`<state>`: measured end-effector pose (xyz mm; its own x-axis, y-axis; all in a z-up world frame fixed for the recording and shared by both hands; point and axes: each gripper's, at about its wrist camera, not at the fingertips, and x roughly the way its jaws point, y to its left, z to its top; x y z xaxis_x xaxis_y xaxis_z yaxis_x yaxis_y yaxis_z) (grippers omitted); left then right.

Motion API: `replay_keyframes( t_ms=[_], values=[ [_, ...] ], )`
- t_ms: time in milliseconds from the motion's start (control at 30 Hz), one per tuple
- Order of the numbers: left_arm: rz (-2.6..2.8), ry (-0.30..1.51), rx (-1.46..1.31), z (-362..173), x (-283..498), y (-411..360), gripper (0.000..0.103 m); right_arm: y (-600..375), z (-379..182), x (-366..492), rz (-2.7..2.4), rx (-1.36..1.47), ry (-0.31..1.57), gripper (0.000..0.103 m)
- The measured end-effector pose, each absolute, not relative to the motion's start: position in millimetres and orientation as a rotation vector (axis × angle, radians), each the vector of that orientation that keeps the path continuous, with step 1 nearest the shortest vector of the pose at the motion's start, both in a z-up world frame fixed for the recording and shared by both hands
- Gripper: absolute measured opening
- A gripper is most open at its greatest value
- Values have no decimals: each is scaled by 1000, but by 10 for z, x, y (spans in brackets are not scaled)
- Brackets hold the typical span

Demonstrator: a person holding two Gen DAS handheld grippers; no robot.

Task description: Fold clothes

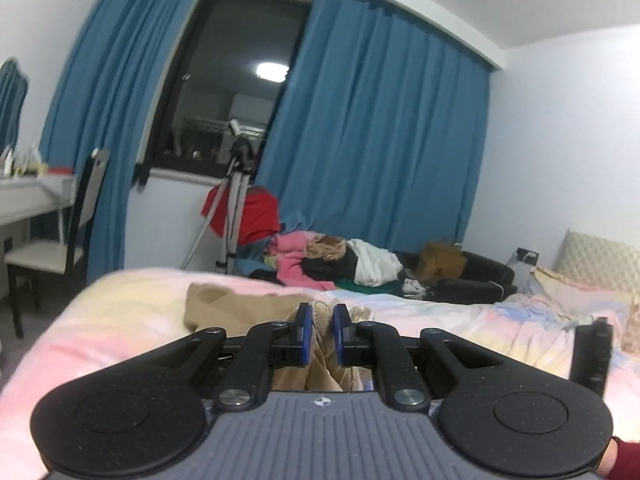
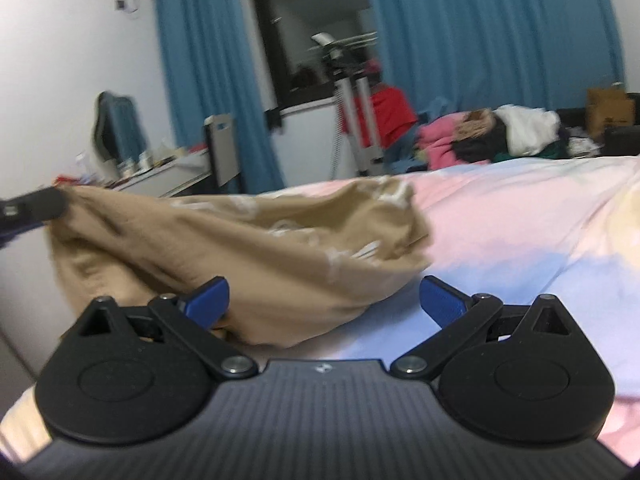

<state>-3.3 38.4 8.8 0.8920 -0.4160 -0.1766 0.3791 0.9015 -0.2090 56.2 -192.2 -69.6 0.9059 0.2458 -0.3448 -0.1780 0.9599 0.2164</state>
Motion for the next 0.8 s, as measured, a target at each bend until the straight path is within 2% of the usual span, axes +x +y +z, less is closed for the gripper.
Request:
replay_keyframes(
  t_ms=[167,333,400,433,467,533,600,700,800],
  values=[
    [-360,264,-106,-10,38,431,14,-1479,-842,626,262,14,450,103],
    [-286,329,-99,-108,227,508,14,-1349,-1106,844,214,31,549,102],
    [-258,357,-112,-150,311,556,14,-1391,-1167,965,220,100,575,97],
    [-244,370,-119,-171,353,581,14,-1413,-1192,1026,223,130,586,90],
    [-231,381,-133,-187,394,615,14,-1426,-1220,1071,219,149,591,71],
    [-205,401,-160,-220,485,679,14,-1415,-1282,1131,216,157,606,56],
    [-183,421,-154,-267,581,683,14,-1428,-1285,1137,236,166,616,33],
    [-151,452,-143,-340,725,683,14,-1466,-1213,1116,252,165,611,18],
    [-168,472,-135,-383,744,656,14,-1553,-1072,1042,216,157,574,13]
  ],
)
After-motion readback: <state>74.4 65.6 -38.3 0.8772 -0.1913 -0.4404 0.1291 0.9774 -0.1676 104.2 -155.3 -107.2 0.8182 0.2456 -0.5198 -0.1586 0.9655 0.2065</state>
